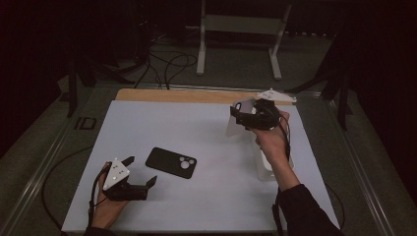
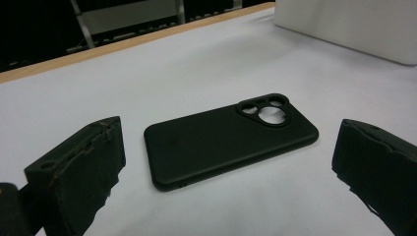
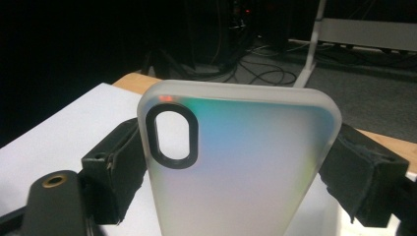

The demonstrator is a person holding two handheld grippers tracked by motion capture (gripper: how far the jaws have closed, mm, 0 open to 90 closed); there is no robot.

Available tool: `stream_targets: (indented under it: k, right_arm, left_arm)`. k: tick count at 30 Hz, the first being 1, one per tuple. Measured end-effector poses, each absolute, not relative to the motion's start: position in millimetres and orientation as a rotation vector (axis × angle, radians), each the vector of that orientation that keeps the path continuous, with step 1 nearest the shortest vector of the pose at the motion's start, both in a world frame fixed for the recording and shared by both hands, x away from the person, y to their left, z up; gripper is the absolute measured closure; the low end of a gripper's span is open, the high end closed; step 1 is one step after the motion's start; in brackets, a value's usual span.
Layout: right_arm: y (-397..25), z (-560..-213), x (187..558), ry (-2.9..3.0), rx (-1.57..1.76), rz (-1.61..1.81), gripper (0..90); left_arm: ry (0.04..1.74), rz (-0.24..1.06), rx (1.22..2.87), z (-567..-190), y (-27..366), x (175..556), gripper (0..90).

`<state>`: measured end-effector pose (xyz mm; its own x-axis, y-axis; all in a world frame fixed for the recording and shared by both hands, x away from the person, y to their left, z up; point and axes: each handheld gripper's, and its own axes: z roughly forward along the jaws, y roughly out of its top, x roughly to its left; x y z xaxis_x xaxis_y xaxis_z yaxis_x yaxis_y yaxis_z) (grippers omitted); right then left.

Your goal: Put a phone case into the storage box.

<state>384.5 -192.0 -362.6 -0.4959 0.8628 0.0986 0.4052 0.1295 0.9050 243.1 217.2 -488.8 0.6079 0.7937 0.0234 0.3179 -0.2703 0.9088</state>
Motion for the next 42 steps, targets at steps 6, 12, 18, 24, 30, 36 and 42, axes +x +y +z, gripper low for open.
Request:
stream_targets:
  k: [6, 12, 18, 24, 30, 36, 42]
  right_arm:
    - [-197, -361, 395, 1.938, 1.236, 1.321, 16.7]
    - [-207, -361, 412, 1.905, 1.3, 1.292, 16.7]
    - [-216, -360, 422, 1.882, 1.332, 1.28, 16.7]
    - [-227, -356, 429, 1.828, 1.369, 1.28, 16.7]
    - [-242, -357, 438, 1.763, 1.444, 1.256, 16.7]
    - [-253, -356, 444, 1.725, 1.471, 1.218, 16.7]
    - [-260, -360, 451, 1.715, 1.47, 1.122, 16.6]
  left_arm:
    - [0.899, 0.606, 1.844, -489, 218, 243, 0.0]
    - [0.897, 0.605, 1.851, -489, 217, 243, 0.0]
    - [0.901, 0.605, 1.845, -489, 218, 243, 0.0]
    - [0.899, 0.61, 1.846, -488, 218, 243, 0.0]
    - [0.9, 0.612, 1.843, -488, 218, 243, 0.0]
    - [0.904, 0.613, 1.834, -488, 218, 242, 0.0]
    - [0.902, 0.613, 1.835, -488, 218, 242, 0.1]
